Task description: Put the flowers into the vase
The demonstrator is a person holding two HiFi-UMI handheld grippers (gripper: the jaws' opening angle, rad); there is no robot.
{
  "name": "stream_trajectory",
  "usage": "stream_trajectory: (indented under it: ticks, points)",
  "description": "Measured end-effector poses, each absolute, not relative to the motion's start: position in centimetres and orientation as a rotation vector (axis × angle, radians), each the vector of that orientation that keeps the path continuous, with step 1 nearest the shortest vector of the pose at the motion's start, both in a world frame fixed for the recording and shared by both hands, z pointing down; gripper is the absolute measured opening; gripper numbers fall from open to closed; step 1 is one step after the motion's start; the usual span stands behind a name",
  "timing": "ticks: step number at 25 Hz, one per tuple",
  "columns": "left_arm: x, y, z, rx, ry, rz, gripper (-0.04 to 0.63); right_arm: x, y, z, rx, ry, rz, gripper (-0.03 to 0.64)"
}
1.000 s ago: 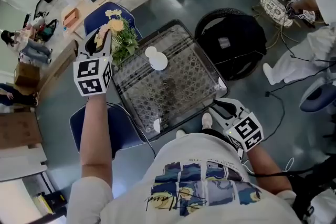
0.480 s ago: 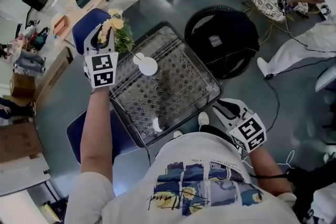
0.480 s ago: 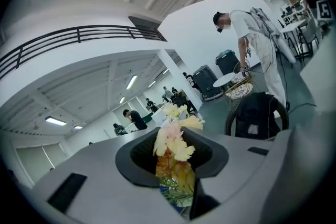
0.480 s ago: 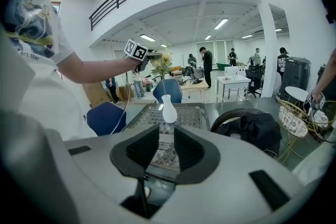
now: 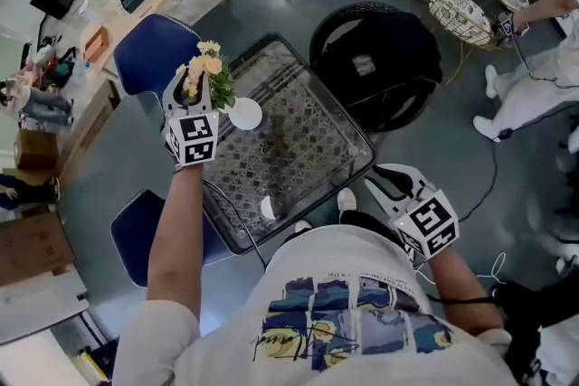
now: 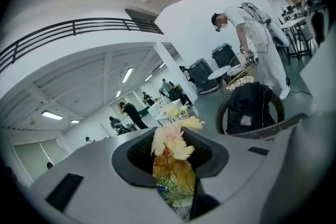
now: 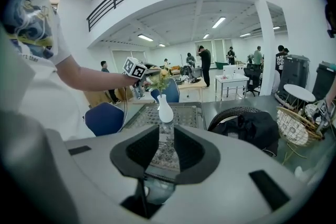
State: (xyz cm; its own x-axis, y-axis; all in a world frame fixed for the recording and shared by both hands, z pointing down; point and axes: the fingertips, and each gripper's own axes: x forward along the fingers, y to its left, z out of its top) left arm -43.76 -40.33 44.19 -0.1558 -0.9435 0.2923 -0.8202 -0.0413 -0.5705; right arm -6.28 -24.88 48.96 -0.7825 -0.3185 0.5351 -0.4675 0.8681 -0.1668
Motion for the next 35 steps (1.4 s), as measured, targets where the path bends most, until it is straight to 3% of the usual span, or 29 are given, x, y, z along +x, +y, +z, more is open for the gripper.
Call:
stream_trajectory:
  ticks: [8,16,25,33,35]
  points:
    - [-42.9,-39.4,49.0,-2.058,2.086,-1.076,0.183,-5.9,-26.4,48.9,0.541,-2.541,0.394,0.084]
    - [-41.1,-37.6,46.4,-2.105,2.094,-1.05,0.279,-5.0,-27.1,47.9,0.463,-2.562,0.388,0.084]
    - [-37.5,-33.6,43.2,-2.125,2.163,-0.902,0.284,-5.4,-28.2,50.0,0.342,-2.612,0.392,0.084]
    - [-31.8,-25.7,39.9,-2.432,2.23,-0.461,0.281,-8.0,-25.7,49.9,0.276,-2.663,0.334,0.084]
    - [-30.7,-22.6,39.8,-2.511,2.241,-0.378,0.241,-9.0,-24.3,49.5,0.246,-2.679,0.306,0.084]
